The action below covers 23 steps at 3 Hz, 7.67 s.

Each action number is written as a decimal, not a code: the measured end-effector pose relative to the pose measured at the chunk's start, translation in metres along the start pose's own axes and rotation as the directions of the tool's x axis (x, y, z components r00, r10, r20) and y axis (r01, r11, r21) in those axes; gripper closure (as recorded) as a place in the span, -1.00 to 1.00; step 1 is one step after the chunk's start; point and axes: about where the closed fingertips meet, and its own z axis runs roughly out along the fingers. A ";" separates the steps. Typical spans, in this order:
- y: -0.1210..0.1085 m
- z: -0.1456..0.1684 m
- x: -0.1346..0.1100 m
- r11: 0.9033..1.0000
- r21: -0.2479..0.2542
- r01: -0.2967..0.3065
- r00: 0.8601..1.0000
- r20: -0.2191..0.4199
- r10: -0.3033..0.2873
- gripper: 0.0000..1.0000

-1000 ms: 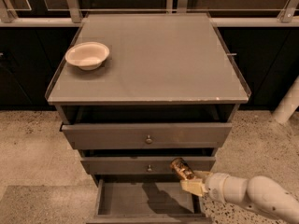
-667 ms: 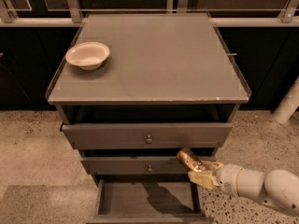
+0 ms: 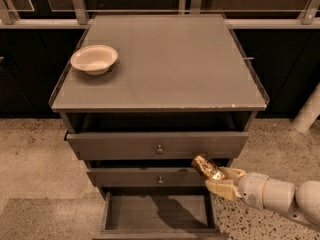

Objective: Pick orange can from bottom drawer and place on counter

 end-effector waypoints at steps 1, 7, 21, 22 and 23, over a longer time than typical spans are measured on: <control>0.012 -0.023 -0.033 0.998 0.013 0.065 0.997 -0.030 -0.064 1.00; 0.111 -0.118 -0.244 0.841 0.136 0.523 0.852 -0.066 -0.520 1.00; -0.013 -0.005 -0.332 0.796 0.016 0.605 0.784 -0.185 -0.592 -0.73; -0.013 -0.005 -0.332 0.796 0.015 0.605 0.784 -0.185 -0.592 -1.00; -0.013 -0.005 -0.332 0.796 0.015 0.605 0.784 -0.185 -0.592 -1.00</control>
Offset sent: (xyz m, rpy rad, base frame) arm -0.0025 0.0207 0.2155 -0.3668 -0.1465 0.1597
